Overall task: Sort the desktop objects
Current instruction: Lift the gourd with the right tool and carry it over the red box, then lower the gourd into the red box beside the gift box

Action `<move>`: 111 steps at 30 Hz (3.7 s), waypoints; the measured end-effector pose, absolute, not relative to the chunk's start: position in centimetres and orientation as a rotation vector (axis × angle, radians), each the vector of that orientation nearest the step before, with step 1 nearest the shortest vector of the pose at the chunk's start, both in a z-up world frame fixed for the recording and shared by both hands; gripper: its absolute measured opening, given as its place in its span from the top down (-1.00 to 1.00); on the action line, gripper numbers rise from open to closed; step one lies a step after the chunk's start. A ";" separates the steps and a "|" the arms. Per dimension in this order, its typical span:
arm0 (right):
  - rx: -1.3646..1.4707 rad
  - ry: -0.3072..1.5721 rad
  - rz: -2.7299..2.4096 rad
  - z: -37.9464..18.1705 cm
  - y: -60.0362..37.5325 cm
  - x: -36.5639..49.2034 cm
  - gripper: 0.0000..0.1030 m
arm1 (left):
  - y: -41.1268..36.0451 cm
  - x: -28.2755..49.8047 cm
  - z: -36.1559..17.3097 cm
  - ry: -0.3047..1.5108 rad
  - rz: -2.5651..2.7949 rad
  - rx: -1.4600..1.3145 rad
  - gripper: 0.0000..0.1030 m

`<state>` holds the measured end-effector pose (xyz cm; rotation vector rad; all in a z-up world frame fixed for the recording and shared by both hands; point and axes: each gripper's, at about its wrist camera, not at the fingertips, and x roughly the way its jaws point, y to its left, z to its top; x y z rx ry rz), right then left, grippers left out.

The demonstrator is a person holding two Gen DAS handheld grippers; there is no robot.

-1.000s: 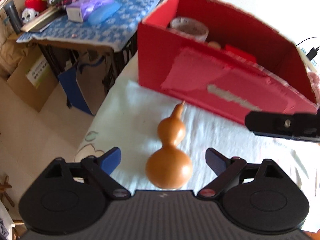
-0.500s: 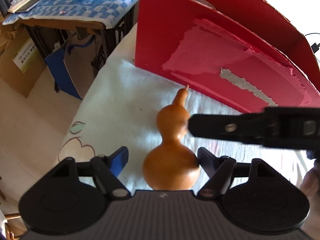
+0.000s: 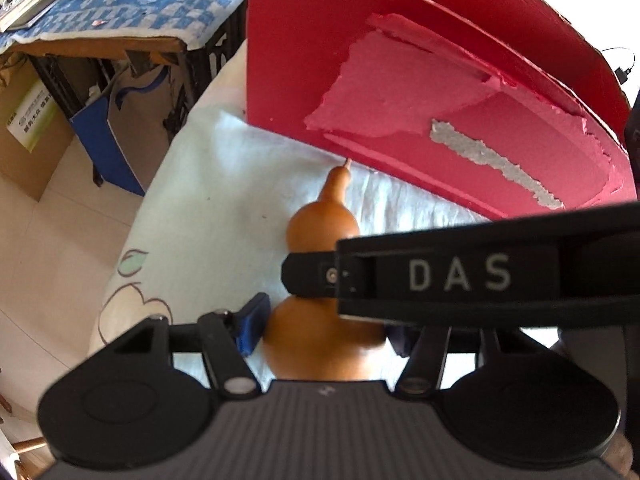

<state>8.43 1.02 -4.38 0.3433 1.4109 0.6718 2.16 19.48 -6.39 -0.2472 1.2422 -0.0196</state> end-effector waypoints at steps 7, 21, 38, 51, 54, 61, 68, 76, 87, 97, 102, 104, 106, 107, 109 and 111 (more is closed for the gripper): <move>0.361 1.411 0.678 -3.9 -0.8 8.4 0.38 | 18.5 2.2 -6.2 1.254 -0.042 -0.243 -0.15; 0.546 1.412 0.533 -3.2 -10.1 6.9 0.40 | 9.0 1.6 -5.4 1.276 -0.268 -0.126 -0.15; 0.639 1.227 0.368 0.5 -20.9 2.6 0.45 | -4.3 0.2 -1.6 1.156 -0.540 0.097 -0.02; 0.638 1.057 0.315 5.1 -23.1 2.9 0.45 | -6.0 2.2 3.3 1.033 -0.648 0.105 -0.01; 0.618 0.987 0.322 7.6 -23.0 3.2 0.45 | -5.1 2.9 5.9 0.959 -0.676 0.118 -0.01; 0.510 0.893 0.361 11.4 -19.1 7.5 0.46 | -0.9 7.2 9.7 0.865 -0.690 0.112 -0.01; 0.387 0.945 0.360 10.5 -14.2 12.9 0.48 | 3.7 12.1 7.8 0.898 -0.674 0.066 0.05; 0.236 1.074 0.303 6.7 -9.9 16.8 0.86 | 6.7 15.8 2.2 1.048 -0.721 -0.002 0.07; 0.187 1.139 0.180 4.5 -10.0 18.8 0.83 | 6.3 19.1 -1.2 1.197 -0.731 0.007 0.07; 0.159 1.116 0.169 3.8 -9.8 19.3 0.85 | 4.5 19.5 -2.2 1.230 -0.690 0.105 0.02; 0.143 1.112 0.165 3.7 -9.5 19.8 0.80 | 4.5 19.5 -2.2 1.233 -0.672 0.096 0.02; 0.137 1.111 0.162 3.7 -9.4 19.9 0.80 | 4.6 19.7 -2.1 1.229 -0.662 0.091 0.02; 0.128 1.107 0.160 3.7 -9.2 19.9 0.80 | 4.9 19.8 -2.1 1.223 -0.649 0.090 0.02; 0.122 1.105 0.161 3.7 -9.2 19.9 0.80 | 4.9 19.8 -2.1 1.224 -0.644 0.088 0.02; 0.114 1.102 0.161 3.7 -9.0 19.9 0.80 | 4.9 19.9 -2.2 1.223 -0.636 0.082 0.02; 0.112 1.096 0.158 3.6 -9.0 19.7 0.80 | 4.9 19.9 -2.2 1.221 -0.631 0.080 0.02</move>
